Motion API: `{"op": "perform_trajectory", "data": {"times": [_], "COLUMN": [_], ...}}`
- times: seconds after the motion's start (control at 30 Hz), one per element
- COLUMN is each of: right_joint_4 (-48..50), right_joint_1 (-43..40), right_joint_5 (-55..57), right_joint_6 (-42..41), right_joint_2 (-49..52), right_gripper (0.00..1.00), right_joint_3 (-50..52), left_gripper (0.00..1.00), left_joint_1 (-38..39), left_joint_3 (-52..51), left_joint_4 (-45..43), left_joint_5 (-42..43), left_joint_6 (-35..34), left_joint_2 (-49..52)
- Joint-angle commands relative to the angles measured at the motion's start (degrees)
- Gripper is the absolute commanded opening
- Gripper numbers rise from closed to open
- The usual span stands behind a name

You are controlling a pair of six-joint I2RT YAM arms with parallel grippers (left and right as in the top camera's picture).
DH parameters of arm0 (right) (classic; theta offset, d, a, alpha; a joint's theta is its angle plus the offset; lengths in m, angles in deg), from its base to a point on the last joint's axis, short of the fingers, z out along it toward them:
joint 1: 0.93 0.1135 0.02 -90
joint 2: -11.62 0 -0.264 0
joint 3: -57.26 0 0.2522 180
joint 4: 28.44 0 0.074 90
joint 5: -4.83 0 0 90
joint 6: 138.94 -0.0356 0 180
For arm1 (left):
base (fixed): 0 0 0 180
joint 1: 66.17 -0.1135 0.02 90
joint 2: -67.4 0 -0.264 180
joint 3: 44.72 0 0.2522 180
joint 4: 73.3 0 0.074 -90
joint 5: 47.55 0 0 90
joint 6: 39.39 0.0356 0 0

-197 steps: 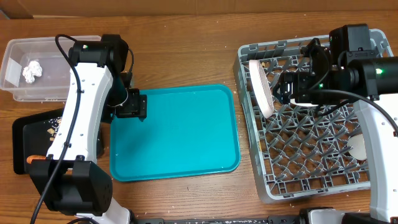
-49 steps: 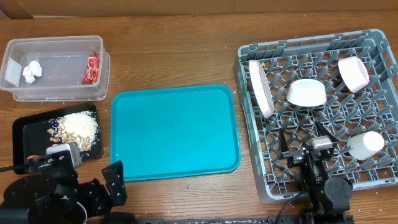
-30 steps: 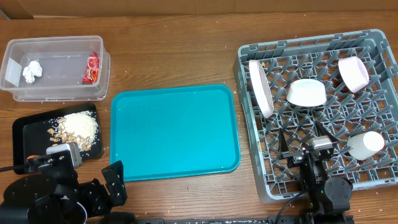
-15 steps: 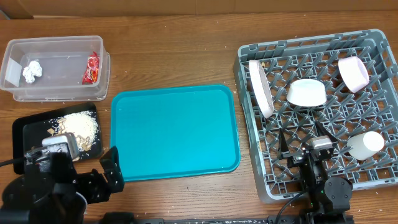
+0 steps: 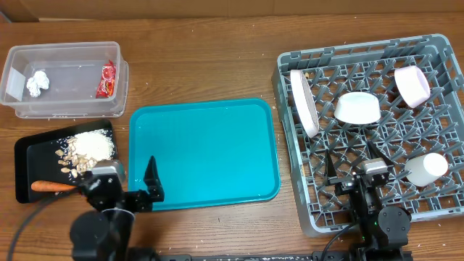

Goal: Sort waste into correct bins and load items into the dishwasher

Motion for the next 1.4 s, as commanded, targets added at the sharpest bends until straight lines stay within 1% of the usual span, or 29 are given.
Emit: {"op": "perform_trajectory", "data": {"times": [0.0,0.1,0.2,0.33,0.37,0.4,0.43,0.5,0.57,0.7,1.37], "right_joint_4": [0.28,0.28,0.28,0.28,0.26,0.28,0.26,0.26,0.26,0.28,0.26], "right_joint_1": [-0.15,-0.15,-0.15,-0.15,-0.15,-0.15,-0.15,-0.15,-0.15,-0.15,-0.15], "right_joint_5": [-0.22,-0.22,-0.22,-0.22,-0.22,-0.22,-0.22,-0.22,-0.22,-0.22,-0.22], "right_joint_6": [-0.22,-0.22,-0.22,-0.22,-0.22,-0.22,-0.22,-0.22,-0.22,-0.22,-0.22], "right_joint_2": [-0.46,-0.46,-0.46,-0.46,-0.46,-0.46,-0.46,-0.46,-0.46,-0.46,-0.46], "right_gripper": [1.0,1.0,1.0,1.0,1.0,1.0,1.0,1.0,1.0,1.0,1.0], "right_joint_3": [0.55,0.55,0.55,0.55,0.55,0.55,0.55,0.55,0.55,0.55,0.55], "left_gripper": [1.0,1.0,1.0,1.0,1.0,1.0,1.0,1.0,1.0,1.0,1.0], "left_joint_1": [-0.46,-0.46,-0.46,-0.44,-0.44,-0.44,-0.35,-0.35,-0.35,-0.35,-0.35], "left_joint_3": [-11.47,-17.94,-23.21,-29.94,-33.16,-34.77,-34.64,-34.64,-34.64,-34.62,-34.62], "left_joint_4": [-10.16,-17.94,-23.91,-34.25,-39.32,-41.59,-39.23,-36.79,-33.73,-33.7,-33.7], "left_joint_5": [1.4,1.27,0.74,-1.2,-1.81,-2.12,-3.74,-4.79,-4.96,-1.14,-1.11], "left_joint_6": [2.64,3.02,3.02,2.8,2.54,1.88,0.57,-0.17,-2.49,-2.62,-2.6], "left_joint_2": [-7.45,-10.78,-13.38,-13.62,-13.62,-13.62,-13.62,-13.62,-13.62,-13.62,-13.6]}}
